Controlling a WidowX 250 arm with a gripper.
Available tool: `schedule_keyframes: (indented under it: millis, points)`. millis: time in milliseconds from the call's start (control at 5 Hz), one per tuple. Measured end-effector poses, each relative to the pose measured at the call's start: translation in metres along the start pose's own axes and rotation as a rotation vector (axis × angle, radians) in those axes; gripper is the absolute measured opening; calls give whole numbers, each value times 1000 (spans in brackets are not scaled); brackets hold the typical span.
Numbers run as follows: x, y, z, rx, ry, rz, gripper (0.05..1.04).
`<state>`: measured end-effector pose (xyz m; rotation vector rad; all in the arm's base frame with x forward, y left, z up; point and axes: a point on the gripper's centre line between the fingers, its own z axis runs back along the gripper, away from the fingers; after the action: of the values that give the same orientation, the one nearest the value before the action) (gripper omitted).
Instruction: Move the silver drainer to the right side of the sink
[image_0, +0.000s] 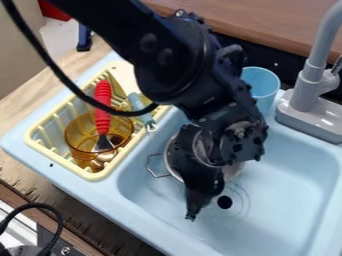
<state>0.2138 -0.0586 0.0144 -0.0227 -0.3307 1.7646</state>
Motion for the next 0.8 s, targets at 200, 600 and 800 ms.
schedule_keyframes:
  millis: [200,600,800]
  points:
    - [2,1,-1,-1,-25,-16,175]
    - [-5,6,7,-19,-23,-59,65]
    - [-10,14,19,-14,10,-96,60]
